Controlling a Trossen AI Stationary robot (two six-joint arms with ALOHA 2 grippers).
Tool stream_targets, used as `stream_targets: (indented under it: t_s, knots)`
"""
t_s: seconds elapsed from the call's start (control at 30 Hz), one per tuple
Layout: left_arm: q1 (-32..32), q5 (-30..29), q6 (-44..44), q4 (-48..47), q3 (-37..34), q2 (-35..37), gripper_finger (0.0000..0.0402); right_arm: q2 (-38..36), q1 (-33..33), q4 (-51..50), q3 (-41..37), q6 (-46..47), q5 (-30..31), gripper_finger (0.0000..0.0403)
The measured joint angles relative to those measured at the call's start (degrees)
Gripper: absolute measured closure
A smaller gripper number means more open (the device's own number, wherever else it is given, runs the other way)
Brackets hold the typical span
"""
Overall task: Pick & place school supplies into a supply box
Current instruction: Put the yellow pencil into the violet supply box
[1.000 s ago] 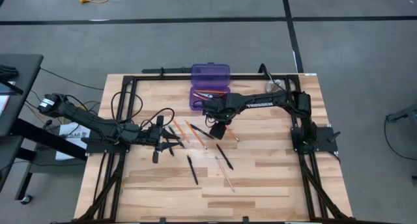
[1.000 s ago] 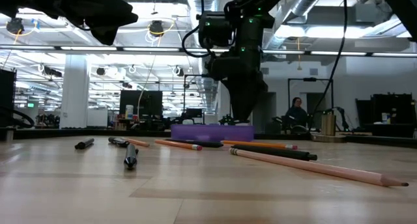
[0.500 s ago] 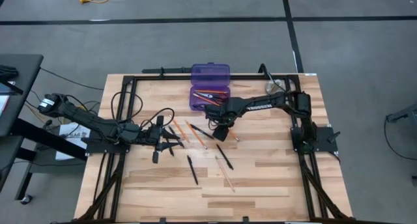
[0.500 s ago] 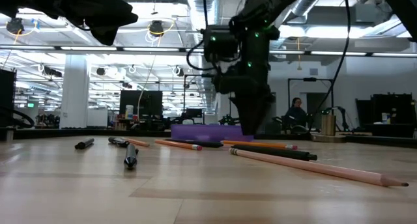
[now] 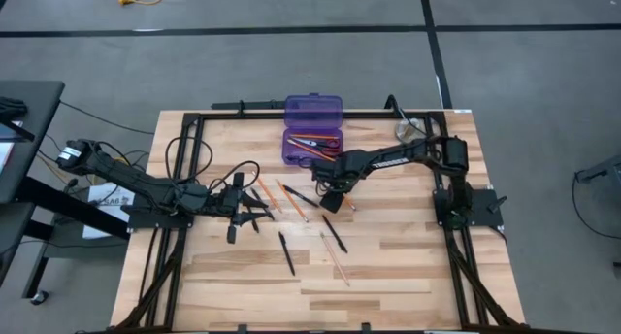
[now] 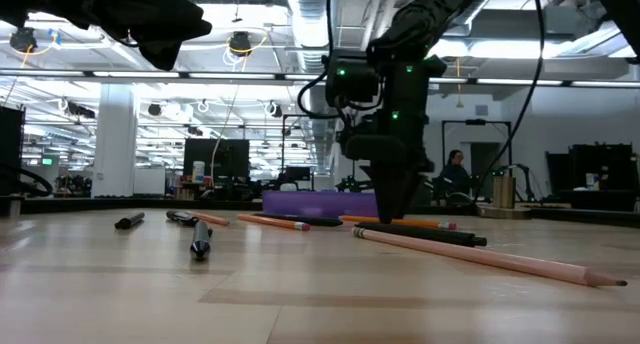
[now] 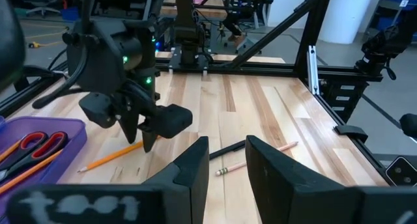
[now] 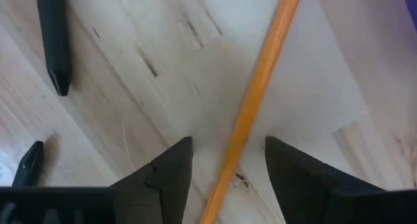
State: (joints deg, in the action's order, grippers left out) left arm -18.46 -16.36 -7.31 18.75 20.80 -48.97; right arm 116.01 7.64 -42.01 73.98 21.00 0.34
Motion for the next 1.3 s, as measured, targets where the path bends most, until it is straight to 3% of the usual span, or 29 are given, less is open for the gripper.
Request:
stream_targets:
  t_s: [0.17,0.57,0.8,1.3]
  knots:
    - [0.0,0.0,0.0,0.0,0.0,0.0,0.0310,0.0,-0.1,0.2,-0.6,1.1,0.3,0.0256]
    - [0.0,0.0,0.0,0.0,0.0,0.0,0.0310,0.0,-0.1,0.0,-0.7,1.6,-0.1,0.0393]
    - [0.0,0.0,0.0,0.0,0.0,0.0,0.0310,0.2,-0.3,-1.3,0.2,1.6,-1.8,0.0392]
    - [0.0,0.7,0.0,-0.1,0.0,0.0,0.0310,0.8,-3.6,-14.9,12.3,-2.0,-2.4,0.0401]
